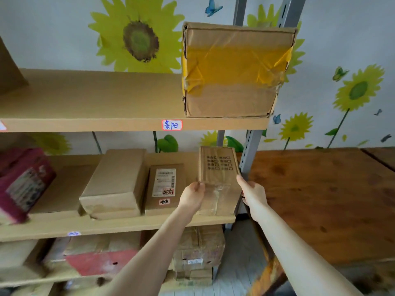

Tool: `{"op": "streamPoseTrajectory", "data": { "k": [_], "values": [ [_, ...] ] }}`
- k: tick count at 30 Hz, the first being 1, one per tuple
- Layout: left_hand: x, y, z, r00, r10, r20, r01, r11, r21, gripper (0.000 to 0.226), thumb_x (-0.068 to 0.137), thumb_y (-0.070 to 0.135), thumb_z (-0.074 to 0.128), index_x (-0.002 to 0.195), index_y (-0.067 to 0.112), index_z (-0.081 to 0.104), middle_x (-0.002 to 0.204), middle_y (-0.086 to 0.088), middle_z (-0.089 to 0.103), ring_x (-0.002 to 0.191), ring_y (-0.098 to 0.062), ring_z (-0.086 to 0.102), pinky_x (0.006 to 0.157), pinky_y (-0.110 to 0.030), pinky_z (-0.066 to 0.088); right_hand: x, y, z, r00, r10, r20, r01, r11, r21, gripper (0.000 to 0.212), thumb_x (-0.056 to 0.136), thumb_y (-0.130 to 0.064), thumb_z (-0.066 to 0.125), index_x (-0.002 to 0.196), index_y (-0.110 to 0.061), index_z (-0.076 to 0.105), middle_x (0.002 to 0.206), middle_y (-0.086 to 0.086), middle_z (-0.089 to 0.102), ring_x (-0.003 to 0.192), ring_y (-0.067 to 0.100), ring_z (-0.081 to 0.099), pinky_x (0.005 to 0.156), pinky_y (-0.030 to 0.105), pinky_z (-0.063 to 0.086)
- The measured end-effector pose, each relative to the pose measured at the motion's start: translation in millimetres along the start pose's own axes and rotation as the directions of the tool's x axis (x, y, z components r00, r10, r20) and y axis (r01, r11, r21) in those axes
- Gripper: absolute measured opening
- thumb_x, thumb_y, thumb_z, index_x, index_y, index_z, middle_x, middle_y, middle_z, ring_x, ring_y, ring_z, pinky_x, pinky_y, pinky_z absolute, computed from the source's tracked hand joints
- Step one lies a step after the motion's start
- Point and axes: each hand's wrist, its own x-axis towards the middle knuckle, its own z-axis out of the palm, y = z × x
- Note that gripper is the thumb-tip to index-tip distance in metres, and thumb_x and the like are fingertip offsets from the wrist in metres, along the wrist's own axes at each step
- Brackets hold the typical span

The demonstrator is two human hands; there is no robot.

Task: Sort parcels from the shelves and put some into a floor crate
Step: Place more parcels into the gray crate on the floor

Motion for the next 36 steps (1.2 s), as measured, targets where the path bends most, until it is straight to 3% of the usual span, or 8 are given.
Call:
{"op": "streamPoseTrajectory", "data": {
  "k": [4, 8, 15, 21, 25, 28, 32, 36],
  "values": [
    [-0.2, -12.2, -4.0, 0.998, 0.055, -0.026, -0.056, 0.996, -0.069, 0.038, 0.099, 0.026, 0.039, 0.131, 0.008, 0.051, 0.12, -0.002, 0.057, 0.108, -0.016, 0.051, 0.083, -0.017, 0.035, 1.0, 0.9, -3.5, 1.0, -0.02, 0.011, 0.019, 0.997, 0.07, 0.025, 0.09, -0.029, 0.057, 0.07, -0.015, 0.057, 0.087, 0.01, 0.062, 0.093, 0.028, 0.058, 0.097, 0.048, 0.047],
    [1.4, -27.1, -24.9, 0.986, 0.167, -0.024, -0.168, 0.979, -0.113, 0.027, 0.093, 0.017, 0.053, 0.12, 0.012, 0.059, 0.115, -0.004, 0.062, 0.105, -0.018, 0.058, 0.084, -0.024, 0.045, -9.5, -7.5, -16.3, 0.997, -0.056, 0.049, 0.04, 0.962, 0.269, 0.028, 0.093, -0.02, 0.053, 0.116, -0.003, 0.058, 0.1, 0.012, 0.06, 0.096, 0.026, 0.059, 0.089, 0.036, 0.048],
    [-6.2, -36.1, -53.9, 0.983, -0.103, 0.15, 0.167, 0.832, -0.529, 0.039, 0.087, 0.039, 0.059, 0.119, 0.018, 0.05, 0.11, 0.002, 0.06, 0.115, -0.021, 0.053, 0.104, -0.048, 0.036, -27.2, -21.4, -18.6, 0.967, -0.088, 0.239, -0.018, 0.913, 0.408, 0.027, 0.095, -0.017, 0.048, 0.121, -0.008, 0.046, 0.106, 0.015, 0.062, 0.093, 0.024, 0.062, 0.091, 0.039, 0.047],
    [-17.5, -39.5, -72.4, 0.997, 0.006, 0.071, 0.048, 0.685, -0.727, 0.039, 0.089, 0.028, 0.059, 0.126, 0.022, 0.049, 0.114, -0.002, 0.063, 0.1, -0.019, 0.06, 0.075, -0.037, 0.053, -36.5, -11.1, -1.3, 0.92, -0.345, 0.186, 0.367, 0.924, -0.103, 0.025, 0.093, -0.007, 0.05, 0.114, -0.011, 0.062, 0.106, 0.003, 0.063, 0.105, 0.021, 0.057, 0.086, 0.028, 0.043],
    [-26.1, -40.5, -83.5, 0.999, 0.053, 0.0, -0.04, 0.769, -0.637, 0.046, 0.086, 0.038, 0.059, 0.128, 0.024, 0.049, 0.116, 0.001, 0.064, 0.1, -0.016, 0.062, 0.085, -0.035, 0.051, -41.0, -11.8, 7.0, 0.932, -0.065, 0.356, 0.041, 0.996, 0.074, 0.063, 0.083, -0.058, 0.052, 0.129, -0.014, 0.053, 0.123, 0.001, 0.058, 0.119, 0.019, 0.051, 0.107, 0.042, 0.036],
    [-31.1, -34.9, -91.3, 1.0, 0.026, 0.011, -0.016, 0.853, -0.522, 0.048, 0.084, 0.062, 0.044, 0.125, 0.039, 0.053, 0.144, -0.006, 0.045, 0.133, -0.028, 0.042, 0.112, -0.046, 0.028, -42.6, -7.7, 11.9, 0.87, 0.017, 0.492, -0.095, 0.987, 0.133, 0.104, 0.049, -0.082, 0.063, 0.136, -0.027, 0.045, 0.139, 0.0, 0.05, 0.132, 0.022, 0.042, 0.112, 0.051, 0.029],
    [-32.4, -34.9, -100.2, 0.997, 0.071, -0.021, -0.072, 0.862, -0.501, 0.019, 0.096, 0.04, 0.044, 0.11, 0.041, 0.057, 0.136, -0.003, 0.052, 0.123, -0.024, 0.051, 0.102, -0.041, 0.043, -45.1, -3.1, 15.8, 0.894, 0.033, 0.447, -0.164, 0.953, 0.256, 0.046, 0.084, -0.046, 0.057, 0.123, -0.021, 0.053, 0.114, 0.006, 0.065, 0.113, 0.026, 0.056, 0.103, 0.045, 0.04],
    [-36.6, -37.5, -108.6, 1.0, -0.008, -0.013, -0.002, 0.779, -0.627, 0.045, 0.09, 0.023, 0.059, 0.13, 0.008, 0.046, 0.106, -0.006, 0.066, 0.086, -0.017, 0.065, 0.071, -0.029, 0.053, -47.1, 1.5, 13.4, 0.852, 0.011, 0.524, -0.242, 0.895, 0.375, 0.034, 0.096, -0.035, 0.038, 0.121, -0.017, 0.053, 0.115, 0.012, 0.065, 0.106, 0.028, 0.06, 0.079, 0.041, 0.049]
  ]
}}
